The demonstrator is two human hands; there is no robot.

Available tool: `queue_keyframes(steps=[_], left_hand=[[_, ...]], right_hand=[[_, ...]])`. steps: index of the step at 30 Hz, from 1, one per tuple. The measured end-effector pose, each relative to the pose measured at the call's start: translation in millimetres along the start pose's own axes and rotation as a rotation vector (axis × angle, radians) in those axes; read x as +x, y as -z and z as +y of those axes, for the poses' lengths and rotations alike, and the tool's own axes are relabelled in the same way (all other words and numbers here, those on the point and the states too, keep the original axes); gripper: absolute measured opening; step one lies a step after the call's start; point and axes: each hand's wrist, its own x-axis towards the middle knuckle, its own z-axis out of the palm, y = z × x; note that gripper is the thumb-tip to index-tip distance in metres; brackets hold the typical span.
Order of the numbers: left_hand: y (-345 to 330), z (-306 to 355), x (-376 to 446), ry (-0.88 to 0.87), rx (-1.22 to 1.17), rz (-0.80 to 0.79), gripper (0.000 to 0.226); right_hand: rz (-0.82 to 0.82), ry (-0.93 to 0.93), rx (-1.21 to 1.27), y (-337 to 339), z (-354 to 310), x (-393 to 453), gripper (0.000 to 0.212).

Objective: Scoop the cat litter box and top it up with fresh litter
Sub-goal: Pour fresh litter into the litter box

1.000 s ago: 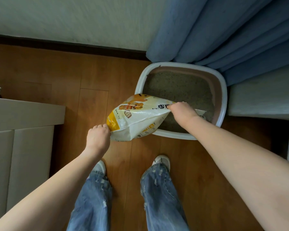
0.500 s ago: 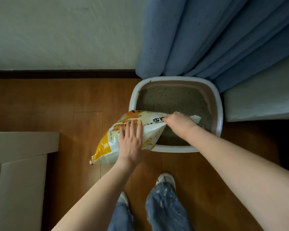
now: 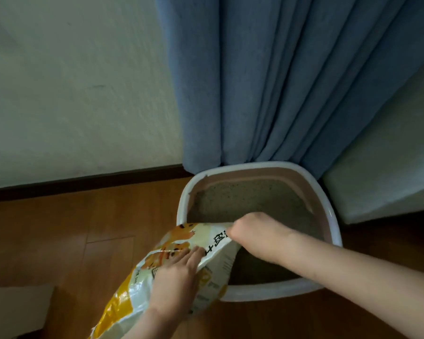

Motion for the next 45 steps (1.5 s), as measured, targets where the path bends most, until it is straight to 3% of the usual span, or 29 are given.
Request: queue_keyframes(steps=[2, 4, 8, 12, 17, 22, 26, 29, 31, 37, 45], left_hand=[[-6.4, -3.5, 2.1, -0.079, 0.057, 0.098, 0.030], [-14.0, -9.1, 3.1, -0.094, 0.095, 0.135, 0.036], [-25.7, -23.1, 3.3, -0.029, 0.165, 0.137, 0.031], [-17.5, -11.3, 6.8, 0.062, 0.237, 0.145, 0.041], [7.2, 18.1, 16.9, 0.185, -0.059, 0.011, 0.014], [10.1, 34.8, 45.0, 0.243, -0.138, 0.015, 0.027], [3.3, 33.1, 50.4, 0.280, -0.102, 0.045, 0.036], [-0.6, 31.0, 52.2, 0.265, -0.074, 0.029, 0.032], [-1.5, 27.8, 54.5, 0.242, -0.057, -0.013, 0.029], [-7.1, 29.1, 55.9, 0.156, 0.013, -0.019, 0.029], [-13.5, 31.0, 67.1, 0.143, 0.098, -0.061, 0.020]], right_hand=[[0.042, 0.038, -0.038, 3.6, 5.6, 3.1, 0.017], [0.073, 0.084, -0.061, 5.4, 12.4, 7.3, 0.013], [0.134, 0.128, -0.051, 5.0, 22.7, 16.5, 0.038], [0.165, 0.151, -0.024, -2.0, 30.4, 28.0, 0.037], [0.252, 0.138, -0.020, -8.9, 35.4, 31.4, 0.028], [0.357, 0.134, 0.097, -22.6, 38.3, 27.4, 0.038], [0.428, 0.059, 0.328, -42.1, 61.6, 23.1, 0.011], [0.351, -0.071, 0.404, -68.0, 91.6, 21.8, 0.016], [0.382, -0.099, 0.491, -83.9, 104.6, 21.7, 0.009], [0.512, -0.124, 0.642, -96.2, 114.9, 31.4, 0.025], [0.542, -0.145, 0.773, -106.0, 122.5, 45.6, 0.008]])
